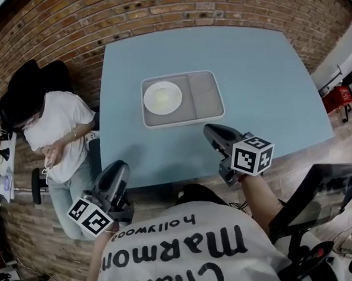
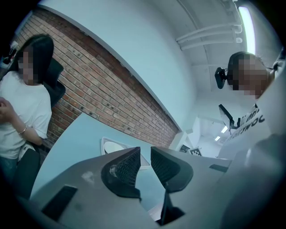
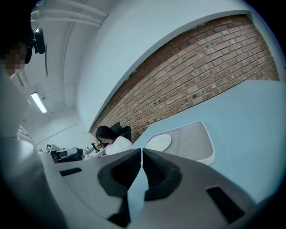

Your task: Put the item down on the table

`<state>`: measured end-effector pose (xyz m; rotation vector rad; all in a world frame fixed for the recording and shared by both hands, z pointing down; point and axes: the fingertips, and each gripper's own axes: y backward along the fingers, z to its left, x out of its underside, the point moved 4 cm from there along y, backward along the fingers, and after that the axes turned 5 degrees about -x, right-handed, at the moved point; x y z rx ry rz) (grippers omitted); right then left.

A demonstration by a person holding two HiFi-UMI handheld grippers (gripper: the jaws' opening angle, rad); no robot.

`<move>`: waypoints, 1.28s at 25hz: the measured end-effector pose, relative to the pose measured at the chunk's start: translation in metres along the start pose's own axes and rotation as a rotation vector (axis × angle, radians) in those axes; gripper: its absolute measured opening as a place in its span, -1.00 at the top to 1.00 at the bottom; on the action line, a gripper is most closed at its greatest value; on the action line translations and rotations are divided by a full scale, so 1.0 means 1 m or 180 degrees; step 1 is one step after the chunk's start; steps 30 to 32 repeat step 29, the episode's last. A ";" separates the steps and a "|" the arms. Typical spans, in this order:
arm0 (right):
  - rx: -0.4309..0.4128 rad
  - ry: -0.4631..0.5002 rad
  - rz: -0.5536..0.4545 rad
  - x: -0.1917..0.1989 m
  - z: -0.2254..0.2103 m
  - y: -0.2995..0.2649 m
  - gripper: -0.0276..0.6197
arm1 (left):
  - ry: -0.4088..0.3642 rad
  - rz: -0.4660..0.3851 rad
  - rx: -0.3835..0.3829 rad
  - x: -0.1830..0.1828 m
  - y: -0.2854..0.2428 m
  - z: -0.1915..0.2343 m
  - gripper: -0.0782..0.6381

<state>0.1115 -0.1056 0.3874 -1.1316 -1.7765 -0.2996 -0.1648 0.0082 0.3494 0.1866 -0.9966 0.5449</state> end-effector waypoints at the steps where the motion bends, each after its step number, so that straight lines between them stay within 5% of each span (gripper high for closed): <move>1: 0.0010 0.0007 0.0013 0.004 0.005 0.001 0.85 | 0.0020 0.0001 -0.0006 -0.001 0.004 0.002 0.58; 32: 0.0104 0.0232 -0.0062 0.023 0.073 0.029 0.88 | -0.0001 -0.0070 0.0174 0.002 0.069 -0.004 0.58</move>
